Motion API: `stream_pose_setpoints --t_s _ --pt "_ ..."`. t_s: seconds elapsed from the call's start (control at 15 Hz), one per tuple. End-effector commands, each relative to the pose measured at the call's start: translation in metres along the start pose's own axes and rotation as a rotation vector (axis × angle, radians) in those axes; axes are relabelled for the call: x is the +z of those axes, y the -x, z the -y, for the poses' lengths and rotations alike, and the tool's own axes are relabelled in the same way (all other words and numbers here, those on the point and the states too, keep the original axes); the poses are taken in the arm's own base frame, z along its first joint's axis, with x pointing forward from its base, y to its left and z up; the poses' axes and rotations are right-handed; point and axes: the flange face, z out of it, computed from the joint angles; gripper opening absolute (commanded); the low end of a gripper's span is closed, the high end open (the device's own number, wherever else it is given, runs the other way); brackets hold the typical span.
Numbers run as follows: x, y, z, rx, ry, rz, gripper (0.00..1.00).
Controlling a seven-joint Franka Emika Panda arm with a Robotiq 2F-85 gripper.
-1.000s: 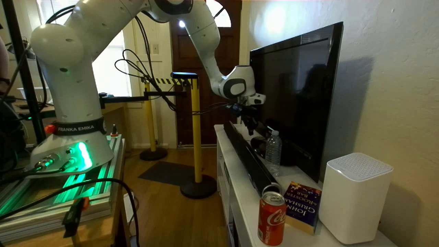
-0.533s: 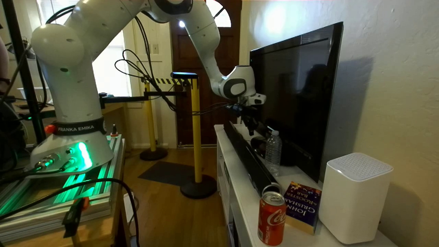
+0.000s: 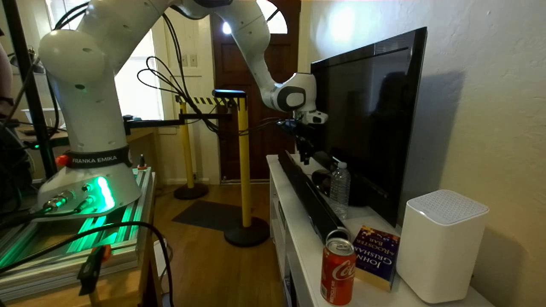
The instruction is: Press a button on the speaker
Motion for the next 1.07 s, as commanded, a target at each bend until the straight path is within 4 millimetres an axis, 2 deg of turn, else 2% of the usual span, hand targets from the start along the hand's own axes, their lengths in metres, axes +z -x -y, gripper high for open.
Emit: stream_pose_setpoints --t_s 0.0,0.27,0.33,0.53,0.6,0.8,1.0 --pt "-0.053 0.025 0.013 0.047 -0.007 0.049 0.68" --pt "-0.102 0.043 0.016 0.101 0.013 0.04 0.96" --pt "-0.114 0.048 0.017 0.117 0.013 0.03 0.99" --pt "-0.144 0.067 0.017 0.15 -0.011 0.003 1.0" --pt "-0.124 0.043 0.019 0.115 0.0 0.003 1.0" --pt "-0.142 0.056 0.016 0.127 -0.002 -0.006 1.0" --pt "-0.141 0.059 0.015 0.129 0.0 -0.002 1.0"
